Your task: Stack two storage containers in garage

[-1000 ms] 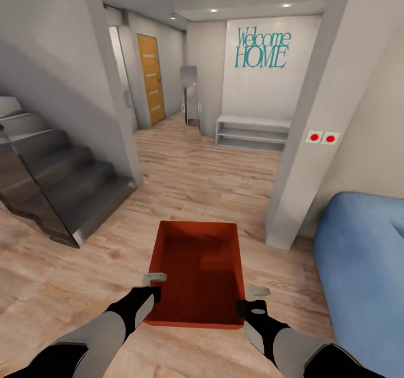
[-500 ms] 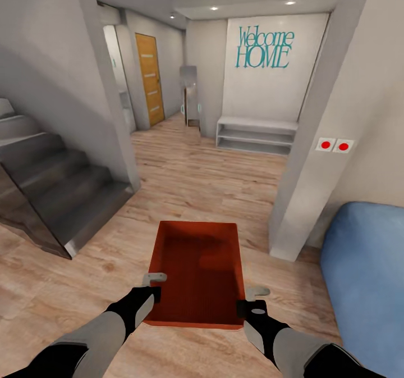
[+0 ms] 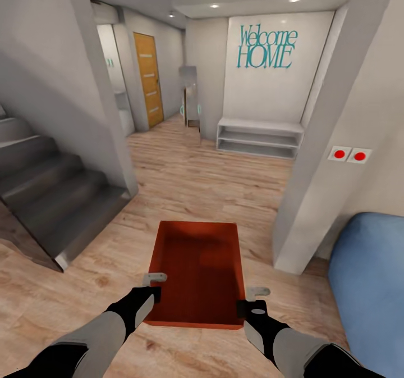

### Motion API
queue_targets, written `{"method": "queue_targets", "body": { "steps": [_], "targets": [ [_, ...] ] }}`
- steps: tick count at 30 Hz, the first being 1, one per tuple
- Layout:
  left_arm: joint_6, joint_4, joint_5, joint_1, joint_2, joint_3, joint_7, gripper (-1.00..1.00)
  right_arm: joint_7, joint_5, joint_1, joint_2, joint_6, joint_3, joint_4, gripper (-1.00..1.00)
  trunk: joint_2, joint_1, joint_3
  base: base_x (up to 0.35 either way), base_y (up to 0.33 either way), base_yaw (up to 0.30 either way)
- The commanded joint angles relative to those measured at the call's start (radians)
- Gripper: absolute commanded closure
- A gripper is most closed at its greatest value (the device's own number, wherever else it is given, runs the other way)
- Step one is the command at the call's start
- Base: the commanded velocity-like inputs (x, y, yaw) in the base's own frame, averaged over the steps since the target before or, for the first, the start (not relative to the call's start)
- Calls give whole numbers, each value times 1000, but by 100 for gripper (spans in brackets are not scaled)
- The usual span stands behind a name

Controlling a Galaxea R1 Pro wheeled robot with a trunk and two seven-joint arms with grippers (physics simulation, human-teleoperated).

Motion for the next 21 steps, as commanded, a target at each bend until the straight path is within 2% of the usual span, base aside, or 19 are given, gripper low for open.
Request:
{"method": "queue_targets", "body": {
  "steps": [1,7,14,21],
  "targets": [
    [7,2,5,0,0,-4,6,100,-3,3,-1,1,-12,-7,-10,100,-2,1,-2,323,0,0],
    [7,1,5,0,-1,-4,6,100,-4,3,-1,1,-12,-7,-10,100,-2,1,-2,323,0,29],
    [7,1,5,0,-1,-4,6,100,-2,3,-1,1,-12,-7,-10,100,-2,1,-2,323,0,182],
    [6,1,5,0,-1,-4,6,100,-2,3,-1,1,-12,-7,-10,100,-2,1,-2,323,0,15]
  ]
}}
